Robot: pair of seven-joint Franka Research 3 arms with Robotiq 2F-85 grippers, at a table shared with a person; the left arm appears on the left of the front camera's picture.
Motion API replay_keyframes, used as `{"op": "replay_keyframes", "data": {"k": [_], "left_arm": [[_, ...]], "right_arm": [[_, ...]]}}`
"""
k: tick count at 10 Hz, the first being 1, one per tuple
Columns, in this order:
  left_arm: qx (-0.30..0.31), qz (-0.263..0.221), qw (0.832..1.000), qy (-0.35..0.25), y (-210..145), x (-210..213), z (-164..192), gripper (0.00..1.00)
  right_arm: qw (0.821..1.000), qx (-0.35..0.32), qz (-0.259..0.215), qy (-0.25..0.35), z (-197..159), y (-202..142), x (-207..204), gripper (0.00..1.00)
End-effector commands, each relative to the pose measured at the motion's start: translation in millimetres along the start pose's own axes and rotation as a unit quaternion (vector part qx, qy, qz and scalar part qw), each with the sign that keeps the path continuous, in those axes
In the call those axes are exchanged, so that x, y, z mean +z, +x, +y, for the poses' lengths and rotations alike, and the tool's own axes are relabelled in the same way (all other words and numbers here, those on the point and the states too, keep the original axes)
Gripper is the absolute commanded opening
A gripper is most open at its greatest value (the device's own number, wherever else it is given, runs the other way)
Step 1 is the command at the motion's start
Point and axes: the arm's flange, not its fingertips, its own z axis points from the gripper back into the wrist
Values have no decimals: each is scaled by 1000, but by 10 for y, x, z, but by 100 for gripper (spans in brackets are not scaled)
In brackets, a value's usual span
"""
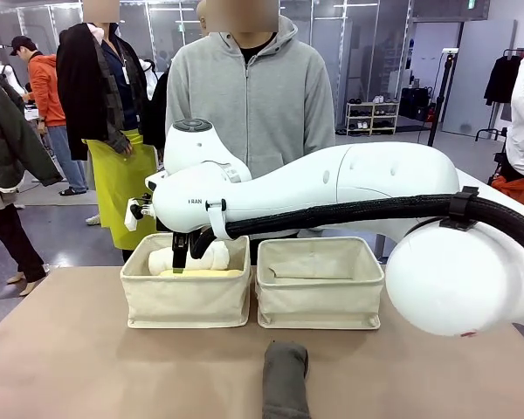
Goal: Divide the towels into two baskets.
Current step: Pick up one hotel-folded towel from the bottom of the table and place it in the Fabric basket indicated by the person.
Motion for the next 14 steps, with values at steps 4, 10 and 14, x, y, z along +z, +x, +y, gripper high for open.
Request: {"op": "replay_keyframes", "data": {"k": [4,10,14], "left_arm": [[-5,1,1000,3,-25,28,-38,100],[-5,1,1000,3,-25,28,-38,100],[-5,1,1000,3,-25,28,-38,100]], "right_arm": [[1000,3,-1,-1,11,24,9,100],[997,-74,-25,30,272,-299,503,100],[976,-179,-89,91,562,-1293,800,100]]}}
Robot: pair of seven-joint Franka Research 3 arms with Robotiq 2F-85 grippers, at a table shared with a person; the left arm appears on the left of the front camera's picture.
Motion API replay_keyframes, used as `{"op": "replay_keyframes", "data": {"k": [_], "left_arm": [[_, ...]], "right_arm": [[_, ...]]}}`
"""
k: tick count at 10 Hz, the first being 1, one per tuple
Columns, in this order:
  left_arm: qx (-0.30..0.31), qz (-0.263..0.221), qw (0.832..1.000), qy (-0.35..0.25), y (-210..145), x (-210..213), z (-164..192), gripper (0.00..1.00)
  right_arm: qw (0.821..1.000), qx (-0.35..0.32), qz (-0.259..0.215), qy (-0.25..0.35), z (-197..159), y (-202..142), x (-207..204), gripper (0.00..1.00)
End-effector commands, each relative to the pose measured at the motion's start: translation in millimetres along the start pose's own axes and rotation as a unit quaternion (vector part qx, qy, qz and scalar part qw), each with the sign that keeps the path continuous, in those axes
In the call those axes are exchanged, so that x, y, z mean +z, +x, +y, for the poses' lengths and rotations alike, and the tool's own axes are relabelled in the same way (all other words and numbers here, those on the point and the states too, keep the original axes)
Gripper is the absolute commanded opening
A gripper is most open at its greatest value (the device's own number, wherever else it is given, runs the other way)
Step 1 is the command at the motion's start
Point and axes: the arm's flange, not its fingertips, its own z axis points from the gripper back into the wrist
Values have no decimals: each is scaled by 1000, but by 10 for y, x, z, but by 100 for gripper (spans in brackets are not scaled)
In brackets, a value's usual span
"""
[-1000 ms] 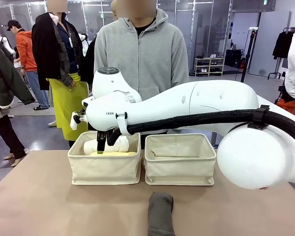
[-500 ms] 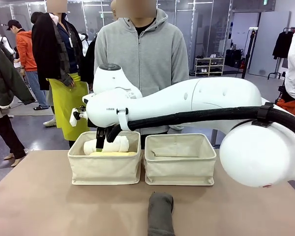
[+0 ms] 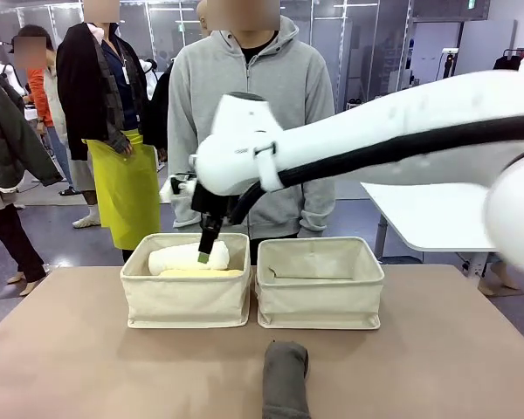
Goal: Divide the towels into two baskets.
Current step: Pick up one hotel-folded towel from the bottom of the table and place it in the Fabric basket indicated by the person.
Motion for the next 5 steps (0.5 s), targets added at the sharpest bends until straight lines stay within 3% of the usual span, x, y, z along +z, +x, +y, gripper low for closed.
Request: {"op": "replay_keyframes", "data": {"k": [1,3,5], "left_arm": [[-5,1,1000,3,-25,27,-37,100],[-5,1,1000,3,-25,27,-37,100],[-5,1,1000,3,-25,27,-37,100]], "right_arm": [[996,-47,-68,31,348,-727,272,100],[986,-101,-118,64,360,-1159,543,100],[964,-170,-175,105,398,-1580,853,100]]}}
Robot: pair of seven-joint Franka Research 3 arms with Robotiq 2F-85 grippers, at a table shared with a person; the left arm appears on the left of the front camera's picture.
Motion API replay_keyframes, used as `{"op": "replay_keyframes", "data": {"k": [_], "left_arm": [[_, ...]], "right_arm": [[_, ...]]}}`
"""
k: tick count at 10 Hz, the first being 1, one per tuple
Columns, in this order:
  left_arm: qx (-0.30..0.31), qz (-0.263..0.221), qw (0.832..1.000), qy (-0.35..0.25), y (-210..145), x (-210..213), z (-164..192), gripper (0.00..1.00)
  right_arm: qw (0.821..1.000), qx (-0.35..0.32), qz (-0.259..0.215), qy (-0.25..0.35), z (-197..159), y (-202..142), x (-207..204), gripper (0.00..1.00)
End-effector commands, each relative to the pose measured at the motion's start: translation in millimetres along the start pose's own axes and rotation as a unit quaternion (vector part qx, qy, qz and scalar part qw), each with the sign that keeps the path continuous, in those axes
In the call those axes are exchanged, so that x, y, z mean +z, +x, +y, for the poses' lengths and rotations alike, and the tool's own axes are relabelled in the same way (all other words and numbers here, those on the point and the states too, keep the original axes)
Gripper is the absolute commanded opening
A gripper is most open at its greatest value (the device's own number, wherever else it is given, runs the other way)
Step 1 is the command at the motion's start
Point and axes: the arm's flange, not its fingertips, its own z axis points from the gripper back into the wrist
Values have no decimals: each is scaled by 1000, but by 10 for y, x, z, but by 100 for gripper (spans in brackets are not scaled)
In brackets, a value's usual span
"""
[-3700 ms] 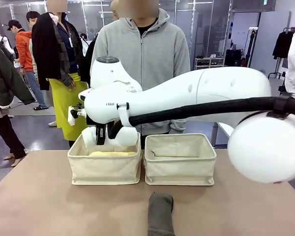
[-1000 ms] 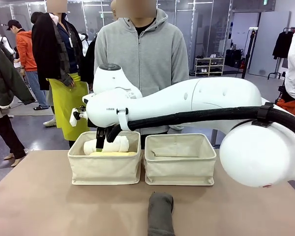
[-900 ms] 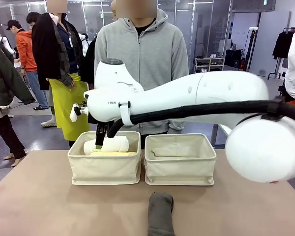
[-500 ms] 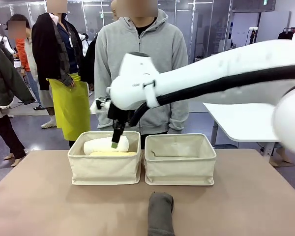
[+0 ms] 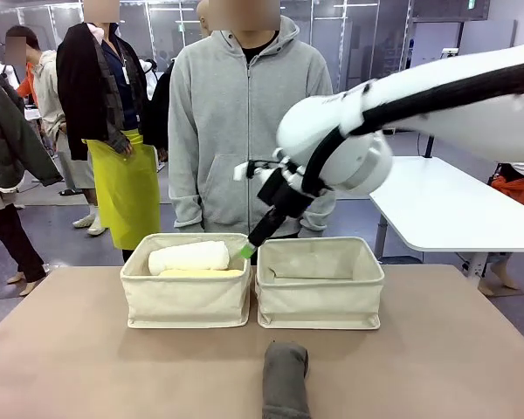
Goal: Divide the towels into two baskets.
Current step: Pick up one hotel-folded towel from the bottom of the table and place it in the Fabric basket indicated by the person.
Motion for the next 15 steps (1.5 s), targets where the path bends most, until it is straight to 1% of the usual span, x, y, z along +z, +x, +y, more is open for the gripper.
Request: {"op": "replay_keyframes", "data": {"k": [1,3,4,7,8,9,11,12,13,14,15], "left_arm": [[-5,2,1000,3,-25,25,-35,100],[-5,2,1000,3,-25,25,-35,100],[-5,2,1000,3,-25,25,-35,100],[-5,2,1000,3,-25,25,-35,100],[-5,2,1000,3,-25,25,-35,100],[-5,2,1000,3,-25,25,-35,100],[-5,2,1000,3,-25,25,-35,100],[-5,2,1000,3,-25,25,-35,100],[-5,2,1000,3,-25,25,-35,100],[-5,2,1000,3,-25,25,-35,100],[-5,2,1000,3,-25,25,-35,100]], "right_arm": [[997,-61,-43,38,149,-541,424,100],[984,-135,-91,67,243,-1157,884,100],[972,-174,-123,97,253,-1548,1095,100],[936,-261,-158,177,256,-2608,1484,100],[918,-298,-179,193,315,-3016,1567,100],[898,-338,-203,197,401,-3350,1631,100],[853,-428,-223,198,662,-3939,1676,100],[831,-459,-246,193,839,-4206,1690,100],[813,-484,-265,186,980,-4407,1686,100],[800,-494,-287,185,1103,-4568,1659,100],[786,-521,-279,182,1178,-4705,1614,100]]}}
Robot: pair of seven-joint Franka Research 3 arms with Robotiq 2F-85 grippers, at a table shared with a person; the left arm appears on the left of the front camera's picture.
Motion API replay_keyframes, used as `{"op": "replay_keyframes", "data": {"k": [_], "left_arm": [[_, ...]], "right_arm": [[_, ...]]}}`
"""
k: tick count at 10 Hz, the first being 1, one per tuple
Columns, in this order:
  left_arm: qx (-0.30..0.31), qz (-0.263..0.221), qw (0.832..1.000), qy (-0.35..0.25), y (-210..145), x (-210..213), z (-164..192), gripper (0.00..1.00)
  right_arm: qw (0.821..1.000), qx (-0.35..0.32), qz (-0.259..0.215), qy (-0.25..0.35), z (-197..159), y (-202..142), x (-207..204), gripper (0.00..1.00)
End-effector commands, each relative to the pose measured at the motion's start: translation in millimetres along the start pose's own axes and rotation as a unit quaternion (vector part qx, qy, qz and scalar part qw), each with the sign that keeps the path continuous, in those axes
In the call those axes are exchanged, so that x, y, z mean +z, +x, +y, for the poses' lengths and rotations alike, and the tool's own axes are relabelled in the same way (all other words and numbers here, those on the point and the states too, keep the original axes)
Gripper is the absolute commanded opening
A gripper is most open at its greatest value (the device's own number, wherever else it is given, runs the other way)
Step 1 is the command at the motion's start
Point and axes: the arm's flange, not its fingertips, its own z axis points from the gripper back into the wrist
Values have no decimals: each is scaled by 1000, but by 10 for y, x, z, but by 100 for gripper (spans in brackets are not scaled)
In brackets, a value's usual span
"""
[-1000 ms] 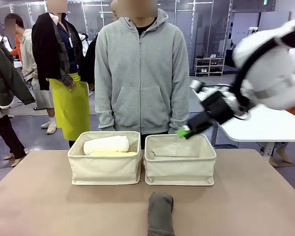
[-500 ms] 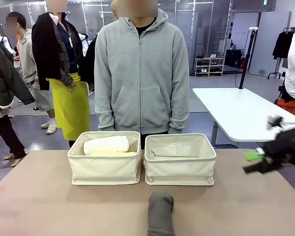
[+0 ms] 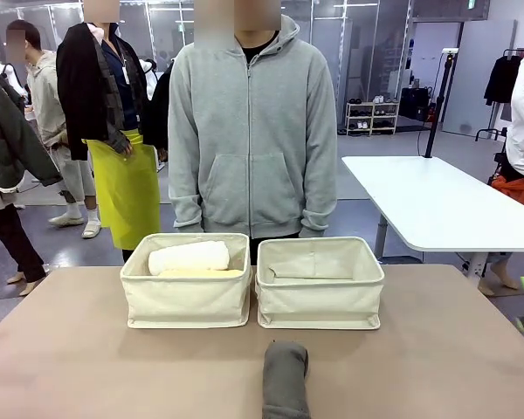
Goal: Divide the towels into two baskets.
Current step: Pick up one hotel-folded towel from the bottom of the table and place it in the Fabric basket indicated by the person.
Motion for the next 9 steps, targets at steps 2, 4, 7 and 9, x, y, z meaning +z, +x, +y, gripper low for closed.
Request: {"op": "replay_keyframes", "data": {"k": [2,4,7,9], "left_arm": [[-5,1,1000,2,-26,26,-33,100],[-5,1,1000,2,-26,26,-33,100],[-5,1,1000,2,-26,26,-33,100],[-5,1,1000,2,-26,26,-33,100]], "right_arm": [[1000,0,0,0,0,0,0,100],[1000,0,0,0,0,0,0,100],[1000,0,0,0,0,0,0,100],[1000,0,0,0,0,0,0,100]]}}
